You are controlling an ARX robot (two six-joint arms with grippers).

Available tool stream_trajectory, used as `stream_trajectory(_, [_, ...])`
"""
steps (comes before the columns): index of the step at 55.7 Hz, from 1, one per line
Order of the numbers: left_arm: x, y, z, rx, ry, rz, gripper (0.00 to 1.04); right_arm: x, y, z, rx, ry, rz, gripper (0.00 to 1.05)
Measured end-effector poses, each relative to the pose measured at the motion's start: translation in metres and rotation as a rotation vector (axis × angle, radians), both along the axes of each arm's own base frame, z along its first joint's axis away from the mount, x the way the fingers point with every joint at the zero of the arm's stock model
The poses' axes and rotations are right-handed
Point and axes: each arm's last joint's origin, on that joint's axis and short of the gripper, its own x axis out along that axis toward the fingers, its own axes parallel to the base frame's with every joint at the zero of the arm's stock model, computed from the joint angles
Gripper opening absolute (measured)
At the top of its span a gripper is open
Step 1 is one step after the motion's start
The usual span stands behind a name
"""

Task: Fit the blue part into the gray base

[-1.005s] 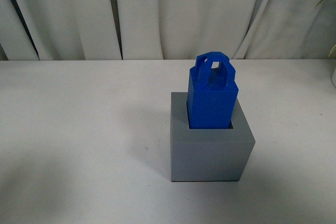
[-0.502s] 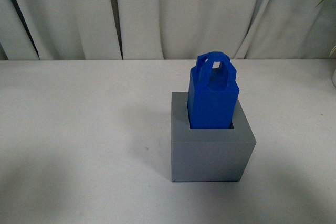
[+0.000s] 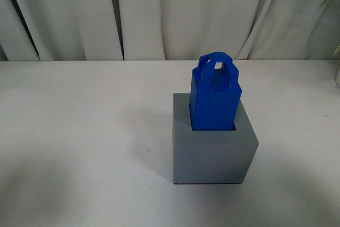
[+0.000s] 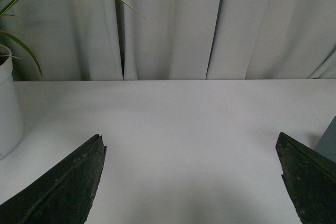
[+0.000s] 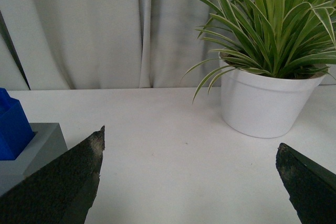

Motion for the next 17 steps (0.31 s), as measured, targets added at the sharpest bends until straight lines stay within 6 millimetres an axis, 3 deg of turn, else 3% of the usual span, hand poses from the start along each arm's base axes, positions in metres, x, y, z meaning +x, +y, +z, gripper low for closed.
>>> stream_trajectory(17, [0.0, 0.0, 0.0, 0.0, 0.0, 0.0, 0.99, 0.0, 0.0, 0.0, 0.0, 0.0, 0.0, 0.97])
